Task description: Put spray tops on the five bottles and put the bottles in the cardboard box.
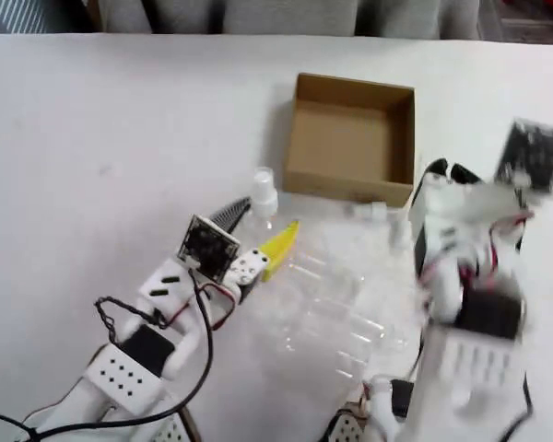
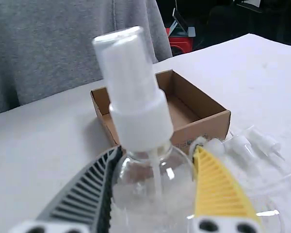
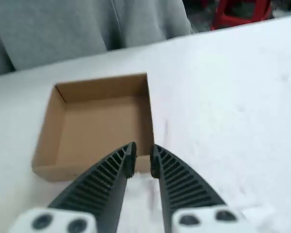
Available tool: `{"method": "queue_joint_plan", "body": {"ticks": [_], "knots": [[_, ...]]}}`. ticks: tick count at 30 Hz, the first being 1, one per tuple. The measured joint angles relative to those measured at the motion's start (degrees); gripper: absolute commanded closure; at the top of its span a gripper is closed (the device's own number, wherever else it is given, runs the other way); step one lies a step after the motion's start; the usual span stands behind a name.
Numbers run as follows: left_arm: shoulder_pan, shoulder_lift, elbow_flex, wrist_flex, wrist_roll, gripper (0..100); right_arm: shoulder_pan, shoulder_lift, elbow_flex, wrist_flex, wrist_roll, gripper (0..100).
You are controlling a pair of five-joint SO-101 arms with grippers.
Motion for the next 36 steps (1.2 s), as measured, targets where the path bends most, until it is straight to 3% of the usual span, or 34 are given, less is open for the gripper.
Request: {"method": "queue_joint_plan", "body": {"ticks": [9,18,25,36], "knots": [[-8.00,0.18,-2.29,-0.09,0.18,90,1.76,27.08,-10.02,-2.29,9.41,96.6],[-12.66,18.99,-13.01,-0.09,0.26,90,-1.49,46.86,-21.36,-2.29,9.76,85.1],[-16.97,35.87,-17.93,-9.85,0.26,90,-2.73,54.86,-26.90,-2.81,9.76,85.1],[-17.41,38.77,-18.37,-13.63,0.26,90,-4.57,72.18,-39.47,-2.99,9.76,87.7]]}}
